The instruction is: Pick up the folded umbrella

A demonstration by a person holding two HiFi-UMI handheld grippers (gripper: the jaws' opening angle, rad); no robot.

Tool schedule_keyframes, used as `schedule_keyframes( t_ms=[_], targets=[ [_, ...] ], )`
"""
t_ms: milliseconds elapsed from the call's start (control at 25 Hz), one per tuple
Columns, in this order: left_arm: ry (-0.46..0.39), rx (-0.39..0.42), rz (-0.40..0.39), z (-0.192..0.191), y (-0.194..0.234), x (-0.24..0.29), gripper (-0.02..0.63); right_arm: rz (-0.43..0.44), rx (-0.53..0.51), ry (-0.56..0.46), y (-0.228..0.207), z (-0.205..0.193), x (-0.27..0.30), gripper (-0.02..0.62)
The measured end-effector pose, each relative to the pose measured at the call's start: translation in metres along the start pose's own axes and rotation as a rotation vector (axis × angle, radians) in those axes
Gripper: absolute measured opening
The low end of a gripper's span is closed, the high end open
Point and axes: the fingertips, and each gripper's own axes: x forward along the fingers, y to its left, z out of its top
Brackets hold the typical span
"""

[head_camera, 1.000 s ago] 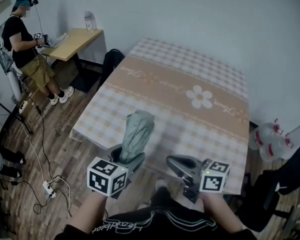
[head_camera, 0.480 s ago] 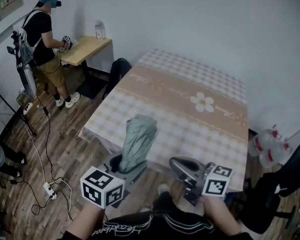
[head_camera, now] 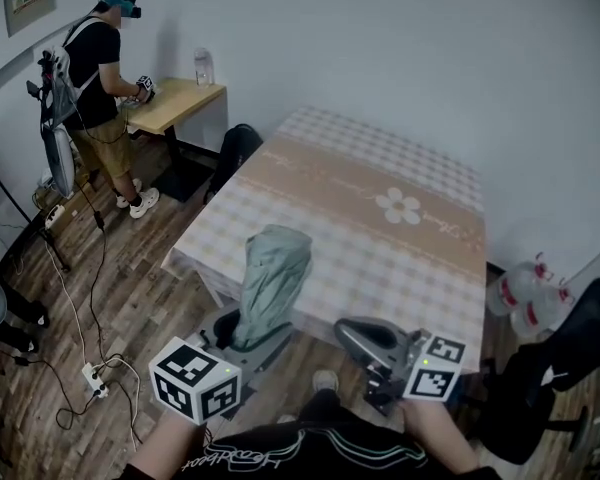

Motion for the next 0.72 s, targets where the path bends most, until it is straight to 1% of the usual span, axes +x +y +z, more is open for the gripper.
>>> schedule_keyframes(
  t_ms=[520, 720],
  targets=[
    [-0.054, 0.07, -0.026, 0.025, -0.031, -0.016, 0.262, 0.013, -0.046, -0.051, 0.024, 0.02, -0.013, 0.011],
    [-0.053, 0.066, -0.04, 0.025, -0.034, -0.019, 0.262, 0.005, -0.075, -0.058, 0.031, 0.028, -0.017, 0.011]
  ],
)
